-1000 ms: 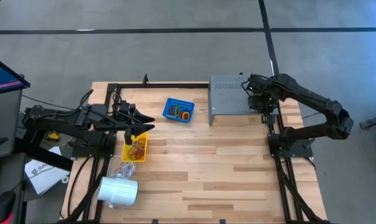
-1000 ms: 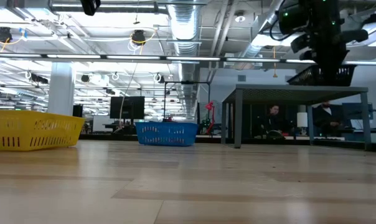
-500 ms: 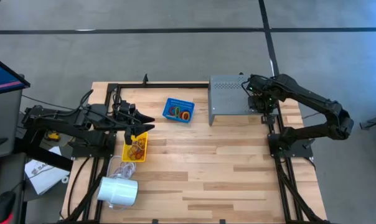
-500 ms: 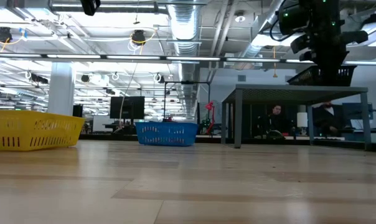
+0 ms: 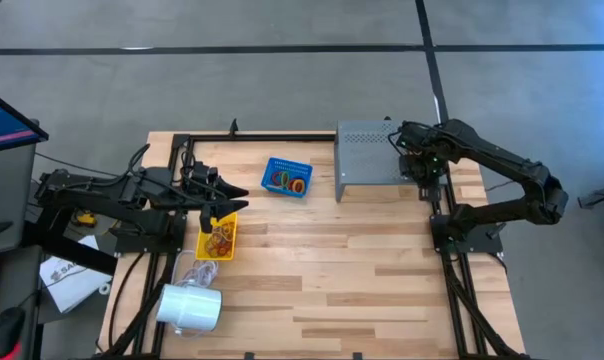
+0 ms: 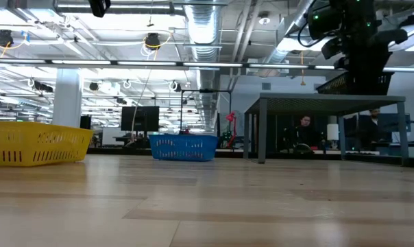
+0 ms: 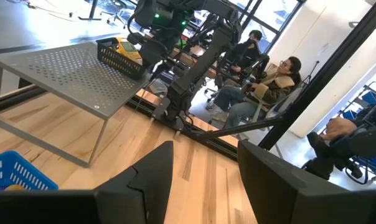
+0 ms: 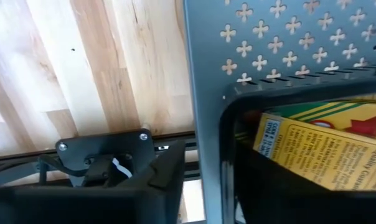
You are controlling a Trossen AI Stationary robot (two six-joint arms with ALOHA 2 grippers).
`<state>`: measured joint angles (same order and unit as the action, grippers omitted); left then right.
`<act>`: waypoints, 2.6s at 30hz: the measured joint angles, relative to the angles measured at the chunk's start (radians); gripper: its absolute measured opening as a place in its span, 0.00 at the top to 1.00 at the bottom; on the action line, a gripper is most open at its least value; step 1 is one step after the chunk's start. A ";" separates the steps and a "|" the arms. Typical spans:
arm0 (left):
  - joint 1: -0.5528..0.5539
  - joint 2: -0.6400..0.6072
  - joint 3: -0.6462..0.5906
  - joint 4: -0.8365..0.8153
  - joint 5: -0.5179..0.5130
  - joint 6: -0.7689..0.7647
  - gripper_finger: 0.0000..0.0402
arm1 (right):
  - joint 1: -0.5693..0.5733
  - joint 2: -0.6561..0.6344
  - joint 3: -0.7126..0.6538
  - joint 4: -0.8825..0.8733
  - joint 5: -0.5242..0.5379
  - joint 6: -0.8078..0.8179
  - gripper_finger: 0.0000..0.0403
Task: Pick & Place Office Desk Supplies
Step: Put the black bin with the yellow crayon boxes on the shelf, then put the blue bin with the colored spring keychain on the shelf
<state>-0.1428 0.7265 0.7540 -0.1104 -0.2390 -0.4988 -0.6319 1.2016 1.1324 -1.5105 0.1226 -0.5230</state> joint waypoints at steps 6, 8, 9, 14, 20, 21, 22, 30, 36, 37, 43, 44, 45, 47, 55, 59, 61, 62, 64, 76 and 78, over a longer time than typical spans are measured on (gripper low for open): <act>0.000 0.000 0.000 0.000 0.000 0.000 0.57 | 0.003 0.001 0.000 -0.001 0.000 0.027 0.59; 0.000 0.000 0.000 0.000 -0.001 0.000 0.57 | 0.003 0.002 0.013 0.000 0.002 0.036 0.58; 0.000 0.000 0.000 0.000 -0.001 0.000 0.57 | 0.003 0.002 0.024 0.003 0.003 0.042 0.58; 0.000 0.000 0.000 0.000 -0.001 0.000 0.57 | 0.003 0.001 0.081 -0.004 0.004 0.050 0.60; 0.000 0.000 0.000 0.000 -0.005 0.000 0.57 | 0.003 0.001 0.106 -0.055 0.002 0.054 0.62; 0.000 0.000 0.000 0.000 -0.005 0.000 0.57 | 0.003 0.001 0.108 -0.060 0.002 0.061 0.62; 0.000 0.000 0.000 0.000 -0.005 0.000 0.57 | 0.003 0.001 0.110 -0.061 0.000 0.071 0.62; 0.000 0.000 0.000 0.000 -0.005 0.000 0.57 | 0.003 0.001 0.202 -0.060 -0.026 0.121 0.62; 0.000 0.000 0.000 0.000 -0.005 0.000 0.57 | 0.023 0.001 0.295 -0.060 -0.077 0.195 0.62; 0.000 0.000 0.000 0.000 -0.005 0.000 0.57 | 0.034 0.001 0.310 -0.060 -0.093 0.220 0.62; 0.040 0.075 0.000 -0.006 0.038 0.090 0.57 | 0.161 0.001 0.401 -0.045 -0.153 0.389 0.64; 0.052 0.097 0.000 -0.004 0.047 0.110 0.57 | 0.186 0.000 0.417 -0.034 -0.152 0.417 0.64; 0.066 0.120 0.004 -0.014 0.062 0.129 0.57 | 0.211 0.000 0.434 -0.019 -0.152 0.443 0.65; 0.092 0.173 0.024 -0.050 0.072 0.164 0.57 | 0.263 0.000 0.469 0.002 -0.151 0.492 0.66; 0.239 0.401 0.187 -0.253 0.091 0.217 0.57 | 0.448 0.000 0.533 0.062 -0.131 0.695 0.70; 0.289 0.528 0.289 -0.339 0.117 0.319 0.57 | 0.550 0.004 0.533 0.096 -0.083 0.765 0.71; 0.297 0.601 0.334 -0.389 0.119 0.381 0.57 | 0.596 0.004 0.533 0.123 -0.054 0.797 0.71; 0.301 0.636 0.357 -0.409 0.123 0.409 0.57 | 0.618 0.004 0.533 0.138 -0.040 0.811 0.71; 0.307 0.703 0.400 -0.449 0.137 0.464 0.57 | 0.656 0.004 0.533 0.173 -0.015 0.838 0.71; 0.308 0.994 0.487 -0.502 0.077 0.648 0.57 | 0.778 0.004 0.533 0.232 0.087 0.902 0.71; 0.308 1.022 0.488 -0.502 0.030 0.666 0.57 | 0.790 0.004 0.533 0.242 0.089 0.903 0.71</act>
<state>0.1654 1.7487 1.2419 -0.6127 -0.2093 0.1667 0.1581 1.2060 1.6650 -1.2682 0.2113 0.3798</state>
